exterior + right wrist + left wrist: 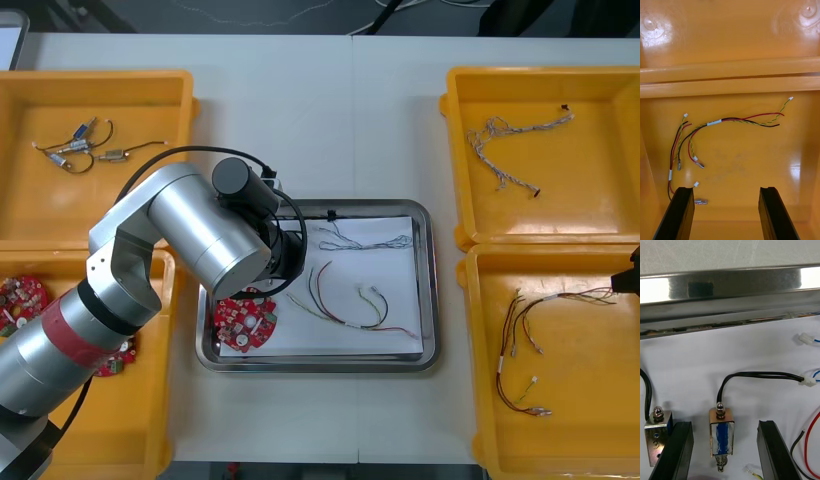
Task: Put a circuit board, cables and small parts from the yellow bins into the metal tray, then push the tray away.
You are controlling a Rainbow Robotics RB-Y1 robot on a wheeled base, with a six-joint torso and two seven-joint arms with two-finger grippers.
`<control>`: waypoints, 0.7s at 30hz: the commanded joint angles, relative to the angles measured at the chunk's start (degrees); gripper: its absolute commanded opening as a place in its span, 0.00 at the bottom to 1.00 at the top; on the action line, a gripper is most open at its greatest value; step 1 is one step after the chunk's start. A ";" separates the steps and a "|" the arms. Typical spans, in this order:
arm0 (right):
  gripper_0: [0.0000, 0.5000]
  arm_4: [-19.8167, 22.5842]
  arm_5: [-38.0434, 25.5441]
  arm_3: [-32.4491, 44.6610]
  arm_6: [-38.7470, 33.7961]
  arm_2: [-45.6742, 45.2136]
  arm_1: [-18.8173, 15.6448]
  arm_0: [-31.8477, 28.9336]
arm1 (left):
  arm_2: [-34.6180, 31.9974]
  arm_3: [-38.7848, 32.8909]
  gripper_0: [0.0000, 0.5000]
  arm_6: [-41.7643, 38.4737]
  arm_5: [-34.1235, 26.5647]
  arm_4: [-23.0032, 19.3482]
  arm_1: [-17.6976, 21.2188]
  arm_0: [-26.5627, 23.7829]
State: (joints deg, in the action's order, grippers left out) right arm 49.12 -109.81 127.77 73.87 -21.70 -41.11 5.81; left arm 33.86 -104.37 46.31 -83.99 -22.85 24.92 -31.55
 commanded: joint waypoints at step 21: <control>1.00 -0.25 -0.19 6.70 -1.71 6.75 -1.51 3.42 | -17.77 -14.72 1.00 -2.46 -23.15 -10.11 0.48 -2.47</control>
State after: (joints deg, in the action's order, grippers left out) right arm 48.75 -109.81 132.68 73.87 -17.73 -41.14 6.76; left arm 19.12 -116.54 44.78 -104.67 -32.40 24.92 -31.66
